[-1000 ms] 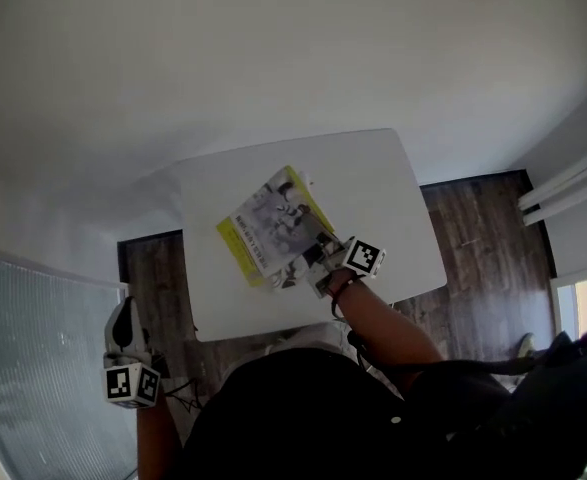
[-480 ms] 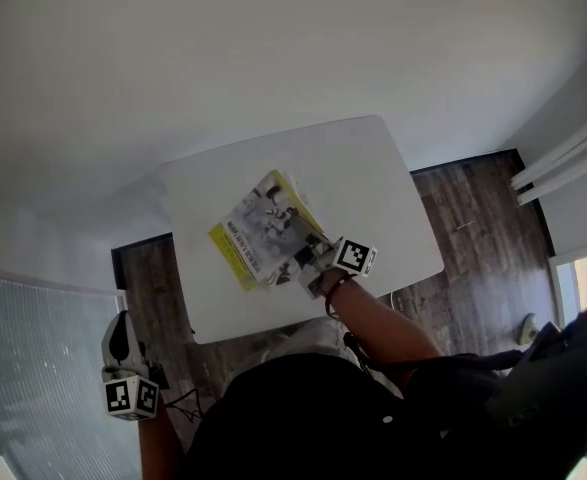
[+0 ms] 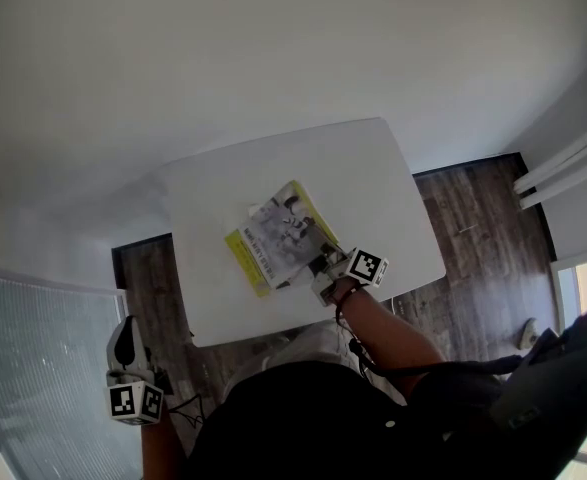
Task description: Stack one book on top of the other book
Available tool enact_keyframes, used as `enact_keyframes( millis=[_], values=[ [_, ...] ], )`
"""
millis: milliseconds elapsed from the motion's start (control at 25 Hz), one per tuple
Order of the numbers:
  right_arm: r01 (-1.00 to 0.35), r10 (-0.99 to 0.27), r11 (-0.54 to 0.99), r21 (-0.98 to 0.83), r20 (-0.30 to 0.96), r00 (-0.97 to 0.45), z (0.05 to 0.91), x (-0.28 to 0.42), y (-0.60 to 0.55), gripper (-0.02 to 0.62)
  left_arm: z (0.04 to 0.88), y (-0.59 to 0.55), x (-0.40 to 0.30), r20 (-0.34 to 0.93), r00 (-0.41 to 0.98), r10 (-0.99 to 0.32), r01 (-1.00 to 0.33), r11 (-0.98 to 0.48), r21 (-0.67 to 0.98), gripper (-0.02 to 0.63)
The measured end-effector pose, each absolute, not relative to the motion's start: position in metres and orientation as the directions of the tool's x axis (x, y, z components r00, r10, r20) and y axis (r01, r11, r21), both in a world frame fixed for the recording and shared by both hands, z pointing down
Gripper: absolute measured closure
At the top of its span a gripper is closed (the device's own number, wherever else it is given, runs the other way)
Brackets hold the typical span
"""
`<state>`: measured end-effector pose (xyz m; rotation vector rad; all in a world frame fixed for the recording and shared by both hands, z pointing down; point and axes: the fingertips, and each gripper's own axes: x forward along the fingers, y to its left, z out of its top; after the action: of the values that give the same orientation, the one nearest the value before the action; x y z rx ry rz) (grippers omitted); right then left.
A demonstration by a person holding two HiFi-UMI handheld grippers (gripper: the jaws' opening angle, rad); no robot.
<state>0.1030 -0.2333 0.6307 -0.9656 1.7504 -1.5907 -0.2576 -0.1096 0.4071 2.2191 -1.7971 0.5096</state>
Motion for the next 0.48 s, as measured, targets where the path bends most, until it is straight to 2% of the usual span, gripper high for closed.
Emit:
enact_keyframes(
  millis=[480],
  values=[
    [-0.142,-0.825,-0.031,-0.989,0.105,-0.555,0.644,0.105,-0.233,0.509,0.416,-0.125,-0.262,0.44,0.195,-0.876,-0.974,-0.224,-0.014,0.6]
  ],
)
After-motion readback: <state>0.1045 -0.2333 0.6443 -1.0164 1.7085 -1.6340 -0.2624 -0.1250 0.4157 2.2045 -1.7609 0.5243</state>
